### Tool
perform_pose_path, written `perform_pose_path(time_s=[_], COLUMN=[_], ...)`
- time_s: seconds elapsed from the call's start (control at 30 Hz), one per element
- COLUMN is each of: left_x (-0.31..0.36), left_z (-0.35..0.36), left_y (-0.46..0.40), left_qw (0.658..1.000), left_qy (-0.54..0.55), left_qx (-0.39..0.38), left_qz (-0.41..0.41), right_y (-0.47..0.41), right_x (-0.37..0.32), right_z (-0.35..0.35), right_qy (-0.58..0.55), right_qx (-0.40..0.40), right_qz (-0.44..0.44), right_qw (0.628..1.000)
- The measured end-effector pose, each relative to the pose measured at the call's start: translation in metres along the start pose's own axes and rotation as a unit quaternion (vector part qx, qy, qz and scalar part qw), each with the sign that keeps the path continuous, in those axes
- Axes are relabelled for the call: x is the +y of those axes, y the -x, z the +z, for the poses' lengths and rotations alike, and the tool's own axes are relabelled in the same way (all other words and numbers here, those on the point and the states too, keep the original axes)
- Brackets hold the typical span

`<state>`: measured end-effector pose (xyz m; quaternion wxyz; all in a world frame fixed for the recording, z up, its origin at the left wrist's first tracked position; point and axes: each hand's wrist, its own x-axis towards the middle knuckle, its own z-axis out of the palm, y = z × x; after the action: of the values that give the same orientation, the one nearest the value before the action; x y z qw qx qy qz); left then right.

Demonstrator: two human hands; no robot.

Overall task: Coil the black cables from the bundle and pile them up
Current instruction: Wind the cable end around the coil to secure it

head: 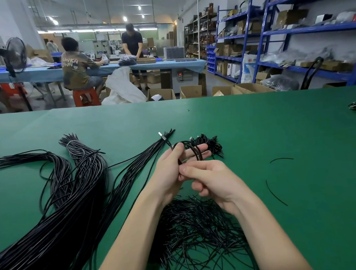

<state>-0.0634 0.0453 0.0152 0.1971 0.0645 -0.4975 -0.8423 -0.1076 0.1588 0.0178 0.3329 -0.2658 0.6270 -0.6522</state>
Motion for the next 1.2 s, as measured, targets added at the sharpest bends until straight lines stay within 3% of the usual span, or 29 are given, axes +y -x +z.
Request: perform_pose_path(time_s=[0.2, 0.5, 0.87, 1.0, 1.1, 1.2], left_x=[0.008, 0.001, -0.002, 0.000, 0.003, 0.002], left_z=[0.000, 0.003, 0.012, 0.005, -0.001, -0.005], left_y=[0.000, 0.001, 0.003, 0.002, 0.003, 0.003], left_qw=[0.996, 0.997, 0.996, 0.998, 1.000, 0.998], left_qy=[0.038, 0.057, 0.075, 0.045, 0.001, -0.052], left_qx=[0.006, 0.026, 0.041, 0.052, 0.019, -0.013], left_qz=[-0.081, -0.038, -0.015, -0.004, -0.020, -0.020], right_y=[-0.001, 0.006, 0.011, 0.012, 0.013, 0.013], right_x=[0.003, 0.000, -0.001, -0.003, -0.007, -0.006], right_z=[-0.013, -0.031, -0.039, -0.049, -0.057, -0.050], right_qy=[0.072, 0.177, 0.171, 0.239, 0.211, 0.177], right_qx=[-0.011, -0.039, -0.101, -0.033, 0.071, -0.008], right_qz=[0.025, 0.018, 0.003, 0.043, -0.013, -0.057], right_qw=[0.997, 0.983, 0.980, 0.970, 0.975, 0.983])
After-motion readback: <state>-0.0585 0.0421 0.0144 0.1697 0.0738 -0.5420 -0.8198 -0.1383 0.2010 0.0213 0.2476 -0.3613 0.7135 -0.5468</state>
